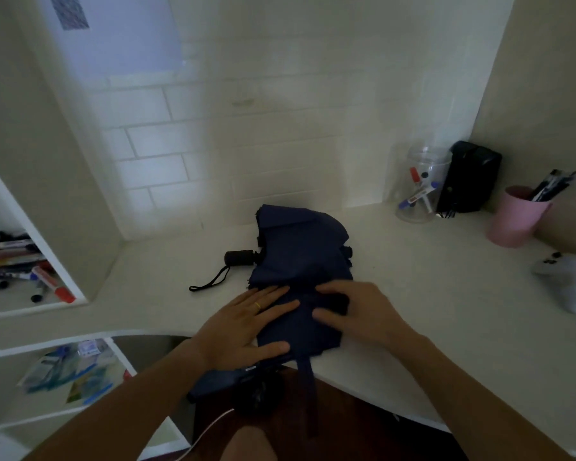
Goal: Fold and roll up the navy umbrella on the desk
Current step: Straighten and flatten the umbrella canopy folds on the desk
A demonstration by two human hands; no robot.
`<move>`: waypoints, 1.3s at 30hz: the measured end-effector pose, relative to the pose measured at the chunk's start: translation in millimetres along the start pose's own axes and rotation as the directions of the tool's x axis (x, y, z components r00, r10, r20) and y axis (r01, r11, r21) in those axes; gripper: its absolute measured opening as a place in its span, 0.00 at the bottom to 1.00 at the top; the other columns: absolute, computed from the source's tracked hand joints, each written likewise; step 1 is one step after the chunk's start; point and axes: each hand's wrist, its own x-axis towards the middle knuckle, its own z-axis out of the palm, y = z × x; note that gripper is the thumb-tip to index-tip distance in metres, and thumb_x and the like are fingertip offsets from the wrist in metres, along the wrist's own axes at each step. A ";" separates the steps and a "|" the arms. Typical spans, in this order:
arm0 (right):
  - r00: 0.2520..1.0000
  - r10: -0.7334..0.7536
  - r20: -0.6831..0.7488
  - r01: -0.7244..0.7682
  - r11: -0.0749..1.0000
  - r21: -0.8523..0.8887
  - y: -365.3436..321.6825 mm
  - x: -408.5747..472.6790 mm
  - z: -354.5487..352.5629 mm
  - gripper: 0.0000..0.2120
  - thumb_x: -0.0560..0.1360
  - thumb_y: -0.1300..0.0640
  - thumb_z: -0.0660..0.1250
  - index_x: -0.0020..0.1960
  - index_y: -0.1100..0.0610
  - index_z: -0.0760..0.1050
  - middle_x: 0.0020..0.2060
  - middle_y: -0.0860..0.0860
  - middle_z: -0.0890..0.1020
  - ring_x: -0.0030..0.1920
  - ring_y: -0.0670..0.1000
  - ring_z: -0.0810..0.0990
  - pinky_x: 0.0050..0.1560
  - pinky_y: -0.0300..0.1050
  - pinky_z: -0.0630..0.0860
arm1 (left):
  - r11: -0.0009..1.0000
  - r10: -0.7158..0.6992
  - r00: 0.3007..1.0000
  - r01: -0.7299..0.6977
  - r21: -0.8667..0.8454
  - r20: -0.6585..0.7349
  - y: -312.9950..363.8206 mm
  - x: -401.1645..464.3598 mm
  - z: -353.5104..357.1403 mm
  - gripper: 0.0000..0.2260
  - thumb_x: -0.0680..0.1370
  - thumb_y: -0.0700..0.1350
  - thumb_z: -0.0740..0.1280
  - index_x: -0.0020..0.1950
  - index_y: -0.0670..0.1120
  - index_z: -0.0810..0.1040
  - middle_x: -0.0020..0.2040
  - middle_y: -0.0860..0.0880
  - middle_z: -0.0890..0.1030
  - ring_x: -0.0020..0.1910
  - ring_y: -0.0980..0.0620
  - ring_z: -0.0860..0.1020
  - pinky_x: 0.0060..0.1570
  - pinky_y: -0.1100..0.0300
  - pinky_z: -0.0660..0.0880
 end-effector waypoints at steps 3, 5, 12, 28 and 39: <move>0.909 0.158 -0.385 -0.080 0.974 0.211 -12.6 28.1 -33.0 0.07 0.73 0.53 0.73 0.52 0.50 0.83 0.43 0.45 0.85 0.43 0.40 0.82 0.48 0.35 0.76 | 1.000 -0.018 1.000 0.018 0.012 0.008 0.3 0.0 -0.3 0.32 0.81 0.70 0.53 0.82 0.61 0.48 0.84 0.56 0.47 0.82 0.58 0.45 0.80 0.55 0.45; 0.851 0.331 -0.408 -0.214 0.928 0.305 -18.3 50.2 -52.8 0.08 0.75 0.53 0.71 0.53 0.52 0.81 0.43 0.47 0.84 0.41 0.42 0.81 0.43 0.38 0.75 | 1.000 -0.021 1.000 0.021 0.016 0.020 1.8 -0.4 -0.7 0.32 0.81 0.70 0.52 0.82 0.62 0.47 0.83 0.57 0.46 0.81 0.58 0.44 0.80 0.56 0.43; 0.776 0.612 0.154 -0.578 0.590 0.563 -39.3 94.7 -66.7 0.21 0.74 0.50 0.74 0.59 0.62 0.76 0.53 0.57 0.82 0.49 0.55 0.81 0.39 0.44 0.78 | 1.000 -0.010 1.000 0.010 -0.019 -0.008 1.4 -1.6 -3.0 0.32 0.81 0.70 0.53 0.82 0.61 0.51 0.84 0.55 0.49 0.82 0.56 0.48 0.80 0.52 0.46; 0.836 0.547 0.039 -0.458 0.657 0.600 -64.7 55.3 -80.4 0.25 0.70 0.61 0.77 0.64 0.50 0.76 0.50 0.57 0.87 0.45 0.52 0.83 0.43 0.44 0.69 | 0.975 0.037 0.977 -0.082 -0.206 -0.211 -6.1 -8.5 5.8 0.32 0.80 0.68 0.60 0.81 0.59 0.60 0.82 0.50 0.57 0.80 0.50 0.57 0.77 0.50 0.60; 0.854 0.521 0.017 -0.411 0.652 0.637 -67.8 25.0 -58.2 0.30 0.66 0.70 0.77 0.63 0.50 0.78 0.51 0.61 0.86 0.51 0.56 0.83 0.48 0.47 0.72 | 0.493 -0.701 0.671 0.215 -0.843 -0.240 12.3 5.5 -36.4 0.26 0.70 0.62 0.76 0.61 0.52 0.72 0.51 0.55 0.77 0.48 0.58 0.77 0.48 0.63 0.77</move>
